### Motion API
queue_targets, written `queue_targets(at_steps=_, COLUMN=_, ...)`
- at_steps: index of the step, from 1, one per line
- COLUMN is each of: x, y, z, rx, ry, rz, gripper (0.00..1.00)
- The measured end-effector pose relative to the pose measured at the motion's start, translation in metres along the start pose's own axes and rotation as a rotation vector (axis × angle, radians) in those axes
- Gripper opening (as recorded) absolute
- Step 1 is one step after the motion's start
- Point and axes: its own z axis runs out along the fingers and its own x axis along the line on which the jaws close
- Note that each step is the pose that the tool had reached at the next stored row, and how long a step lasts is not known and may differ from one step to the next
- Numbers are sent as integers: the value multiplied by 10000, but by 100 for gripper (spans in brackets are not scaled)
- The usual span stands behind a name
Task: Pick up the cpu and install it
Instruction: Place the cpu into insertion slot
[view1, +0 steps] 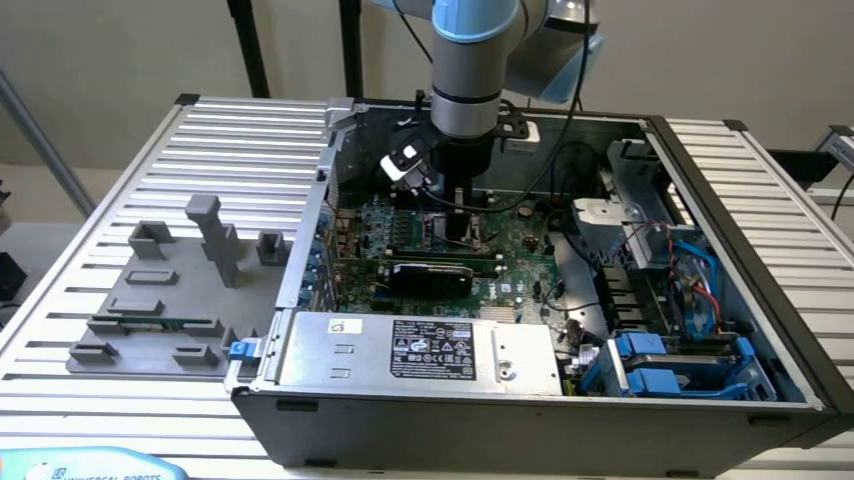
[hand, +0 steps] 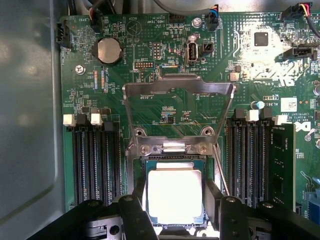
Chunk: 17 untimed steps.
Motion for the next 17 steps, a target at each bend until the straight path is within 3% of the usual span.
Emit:
queue_targets(at_steps=3, x=3, y=1, z=5, rx=-4, ry=10, rz=0, gripper=56)
queue_targets(at_steps=4, x=3, y=1, z=4, rx=-1, ry=6, rz=0, gripper=62)
queue_targets(at_steps=17, x=0, y=6, z=-52, rx=49, ry=1, rz=0, gripper=62)
